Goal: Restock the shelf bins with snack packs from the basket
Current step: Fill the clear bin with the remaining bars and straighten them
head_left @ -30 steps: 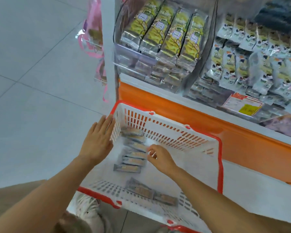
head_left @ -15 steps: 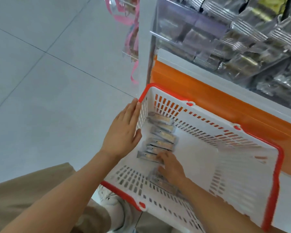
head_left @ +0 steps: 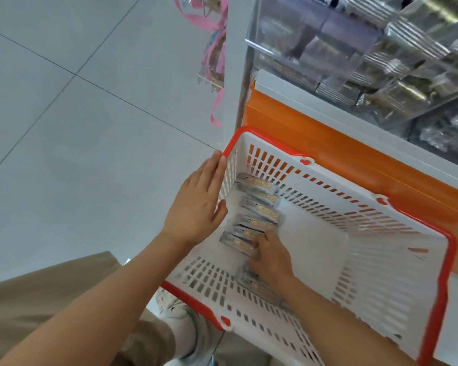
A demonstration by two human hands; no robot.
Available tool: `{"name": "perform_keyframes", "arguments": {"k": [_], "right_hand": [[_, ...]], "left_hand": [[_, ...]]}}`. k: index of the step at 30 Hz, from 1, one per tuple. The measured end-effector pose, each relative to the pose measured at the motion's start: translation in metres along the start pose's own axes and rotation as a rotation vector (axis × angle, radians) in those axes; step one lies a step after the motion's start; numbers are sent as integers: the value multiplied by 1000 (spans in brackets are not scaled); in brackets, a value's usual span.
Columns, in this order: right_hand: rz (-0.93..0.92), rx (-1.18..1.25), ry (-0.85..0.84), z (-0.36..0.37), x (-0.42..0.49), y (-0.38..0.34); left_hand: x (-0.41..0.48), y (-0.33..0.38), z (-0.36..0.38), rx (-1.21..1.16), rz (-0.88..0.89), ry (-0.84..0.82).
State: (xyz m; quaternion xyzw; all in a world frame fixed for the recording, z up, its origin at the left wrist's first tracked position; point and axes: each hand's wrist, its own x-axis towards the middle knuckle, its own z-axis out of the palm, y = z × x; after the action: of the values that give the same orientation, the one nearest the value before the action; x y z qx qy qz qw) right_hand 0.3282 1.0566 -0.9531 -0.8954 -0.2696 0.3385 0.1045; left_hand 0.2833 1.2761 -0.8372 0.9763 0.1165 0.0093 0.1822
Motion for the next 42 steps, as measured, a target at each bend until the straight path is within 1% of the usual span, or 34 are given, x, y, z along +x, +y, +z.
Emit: {"name": "perform_keyframes", "arguments": {"k": [7,11,14,16,18,20,22,25,28,30,32,34,39,40,41,42], "right_hand": [[-37,223,168,-52,-22,9],[-96,375,240,-90,-42,12],[-123,471,332,-128,-65,7],[-150,540,407,-154,-81,1],[-178,594,493,-177,-98,-6],[-191,635,580,-196,-115,-12],[-212,692,662,-212,-131,-14],[-240,776,740,-230,-153,-14],[-254,842,762,-244,-172,-13],[-259,834,745,-249,-185,-12],[-252,770,711,-250,-195,-12],[-254,717,704,-250,-202,-12],[-244,658,823,-273,-218,-19],[-240,626,857,-283,-220,-20],[-238,590,899,-294,-223,-22],[-231,553,947,-307,-224,-23]], "left_hand": [[1,1,-1,41,-6,-25],[0,4,-5,158,-24,-20],[1,25,-13,144,40,25],[4,50,-15,66,133,2],[8,78,-17,-120,220,-59],[10,103,-23,-362,233,-130],[11,126,-32,-520,258,-165],[11,153,-47,-640,289,-177],[13,173,-60,-731,286,-161],[15,185,-69,-863,252,-142],[17,195,-80,-1011,189,-120],[20,203,-91,-1080,179,-93],[26,226,-122,-1169,239,-127],[29,229,-126,-1113,255,-76],[34,231,-131,-978,281,32],[39,231,-134,-797,310,181]]}}
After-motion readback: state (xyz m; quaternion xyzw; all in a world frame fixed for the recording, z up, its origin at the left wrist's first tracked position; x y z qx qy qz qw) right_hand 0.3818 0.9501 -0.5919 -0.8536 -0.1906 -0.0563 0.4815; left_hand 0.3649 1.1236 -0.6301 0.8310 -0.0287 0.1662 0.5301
